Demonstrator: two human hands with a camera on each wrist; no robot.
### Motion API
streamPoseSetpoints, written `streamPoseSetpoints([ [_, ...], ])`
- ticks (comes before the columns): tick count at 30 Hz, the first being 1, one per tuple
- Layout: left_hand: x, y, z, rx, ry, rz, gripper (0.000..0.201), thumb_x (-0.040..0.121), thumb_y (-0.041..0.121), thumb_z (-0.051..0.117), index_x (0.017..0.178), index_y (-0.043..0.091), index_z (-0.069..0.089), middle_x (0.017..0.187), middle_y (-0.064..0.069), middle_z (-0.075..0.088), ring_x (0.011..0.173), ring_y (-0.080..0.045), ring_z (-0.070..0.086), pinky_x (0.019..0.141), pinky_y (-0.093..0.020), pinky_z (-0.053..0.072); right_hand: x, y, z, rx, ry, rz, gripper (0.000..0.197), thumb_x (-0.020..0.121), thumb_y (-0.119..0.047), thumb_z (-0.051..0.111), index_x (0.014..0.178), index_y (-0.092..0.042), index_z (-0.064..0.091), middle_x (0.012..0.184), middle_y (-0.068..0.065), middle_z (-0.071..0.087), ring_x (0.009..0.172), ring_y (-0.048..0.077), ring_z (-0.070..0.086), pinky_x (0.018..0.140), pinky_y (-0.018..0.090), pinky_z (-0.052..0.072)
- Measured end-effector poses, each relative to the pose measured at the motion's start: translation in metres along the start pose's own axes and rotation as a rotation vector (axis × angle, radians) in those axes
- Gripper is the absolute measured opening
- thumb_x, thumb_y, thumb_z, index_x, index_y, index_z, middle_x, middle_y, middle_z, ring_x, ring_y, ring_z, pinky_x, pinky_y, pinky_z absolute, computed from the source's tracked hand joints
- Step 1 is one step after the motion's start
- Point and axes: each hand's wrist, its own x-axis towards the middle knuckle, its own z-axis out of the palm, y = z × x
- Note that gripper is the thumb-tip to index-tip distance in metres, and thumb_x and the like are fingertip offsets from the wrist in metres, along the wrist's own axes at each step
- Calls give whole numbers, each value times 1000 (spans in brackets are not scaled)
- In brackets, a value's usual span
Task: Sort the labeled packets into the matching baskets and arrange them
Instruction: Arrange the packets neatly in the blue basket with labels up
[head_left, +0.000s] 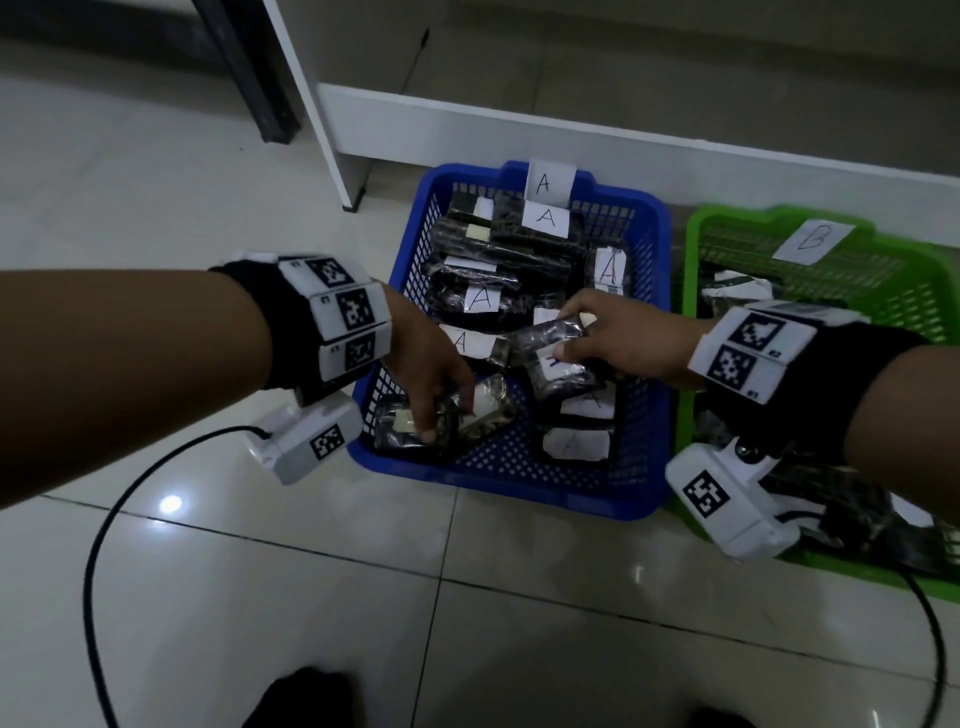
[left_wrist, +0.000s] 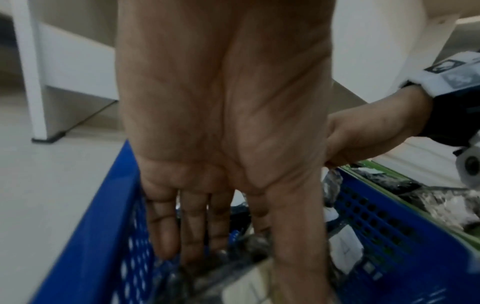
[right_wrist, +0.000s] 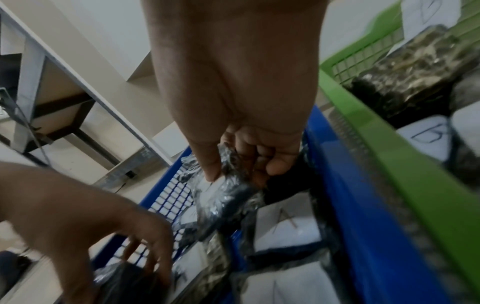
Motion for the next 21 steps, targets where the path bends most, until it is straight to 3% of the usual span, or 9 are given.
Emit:
streamPoseSetpoints([
  [4,4,-4,-3,-57,17,14,50,77,27,76,120,22,51,108,-2,59,100,-21,58,91,-38,52,4,3,-9,-39,58,-6,22,85,-19,63,105,-16,53,87,9,60,60,15,50,48,25,40],
  [7,1,-6,-15,-275,95,27,35,80,26,73,103,22,46,93,-1,61,81,-14,58,72,-30,54,4,4,-18,-44,136,-86,30,87,-12,59,114,-18,49,80,5,58,55,13,45,44,19,37],
  [9,0,-7,-21,-461,154,69,27,84,24,68,94,19,43,88,-1,62,77,-12,59,67,-24,51,1,3,-24,-243,190,-234,26,90,-9,54,113,-22,54,85,-4,56,62,8,47,50,11,38],
  [11,-1,-4,-21,-597,230,124,20,88,21,63,85,15,44,83,0,61,75,-11,59,68,-24,51,-4,3,-24,-459,230,-346,21,92,-12,49,103,-22,64,98,0,55,80,14,53,66,22,43],
  [13,2,0,-15,-656,296,153,17,92,14,56,79,12,46,80,-2,63,73,-9,63,66,-22,51,-9,7,-17,-595,222,-404,20,92,-18,49,99,-22,67,106,3,51,89,21,54,74,33,48],
  [15,8,4,-6,-624,289,155,10,92,9,54,85,10,46,82,-6,66,69,-8,66,61,-21,51,-14,13,-4,-730,159,-472,22,89,-29,54,105,-20,66,112,5,49,95,23,52,76,39,50],
  [17,13,7,1,-483,261,137,14,90,11,57,96,12,43,86,-8,65,67,-12,64,60,-25,49,-18,21,8,-893,63,-479,40,84,-45,59,114,-18,59,120,7,44,105,26,47,82,40,48],
  [21,14,17,4,-111,344,57,20,90,27,56,91,15,40,83,-4,51,68,-15,44,62,-29,39,-21,33,17,-1030,20,-421,68,76,-61,60,127,-19,43,137,10,30,119,29,38,89,41,44],
])
